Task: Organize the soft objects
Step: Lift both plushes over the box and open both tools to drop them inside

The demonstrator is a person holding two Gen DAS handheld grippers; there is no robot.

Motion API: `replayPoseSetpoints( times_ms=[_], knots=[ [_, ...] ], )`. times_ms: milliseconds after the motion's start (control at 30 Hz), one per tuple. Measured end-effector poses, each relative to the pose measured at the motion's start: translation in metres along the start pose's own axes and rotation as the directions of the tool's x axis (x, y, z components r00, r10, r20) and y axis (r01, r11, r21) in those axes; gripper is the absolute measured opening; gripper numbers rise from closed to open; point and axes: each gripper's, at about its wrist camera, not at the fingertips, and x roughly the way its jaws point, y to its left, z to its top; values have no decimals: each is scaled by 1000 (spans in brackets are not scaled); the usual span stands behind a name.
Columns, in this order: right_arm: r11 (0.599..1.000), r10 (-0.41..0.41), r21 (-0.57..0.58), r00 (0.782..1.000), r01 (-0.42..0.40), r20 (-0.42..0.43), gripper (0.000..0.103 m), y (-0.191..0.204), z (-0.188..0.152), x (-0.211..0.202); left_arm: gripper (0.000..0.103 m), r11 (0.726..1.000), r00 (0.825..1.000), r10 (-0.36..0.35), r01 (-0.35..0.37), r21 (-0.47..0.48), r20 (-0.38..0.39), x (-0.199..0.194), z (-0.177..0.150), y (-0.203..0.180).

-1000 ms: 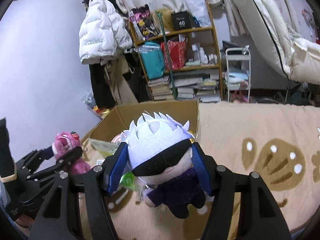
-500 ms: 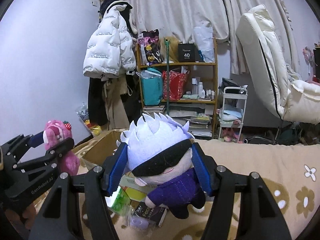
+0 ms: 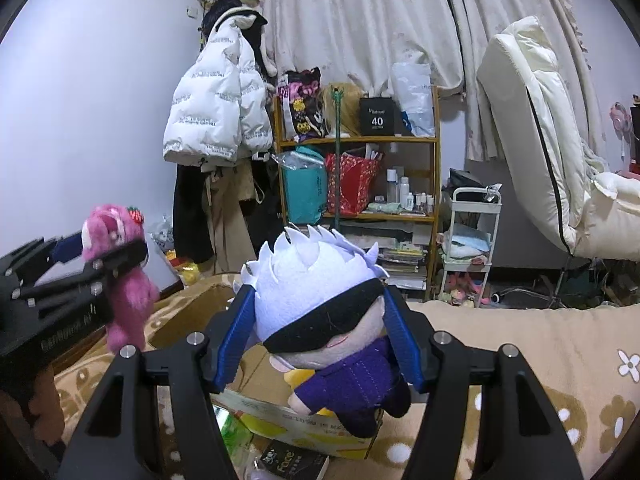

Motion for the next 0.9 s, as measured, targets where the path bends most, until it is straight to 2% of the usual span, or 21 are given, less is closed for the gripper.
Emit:
replayPoseSetpoints(
  times_ms=[100,600,833,900],
  knots=[
    [1000,9,-6,1000,-9,-14,68,-1,-2,7,55,1000,1000,-7,7,-27,-14,11,1,3],
    [999,43,15,999,-43,-26,69,-11,-1,29,57,1000,998,-16,15,-10,-62,39,-19,3],
    [998,58,20,997,-57,-58,71,-13,-5,35,58,997,987,-81,82,-2,-136,54,-26,-2],
    [998,57,17,996,-56,-74,71,-13,-7,37,59,996,987,-82,84,10,-135,54,-28,-6]
  ],
)
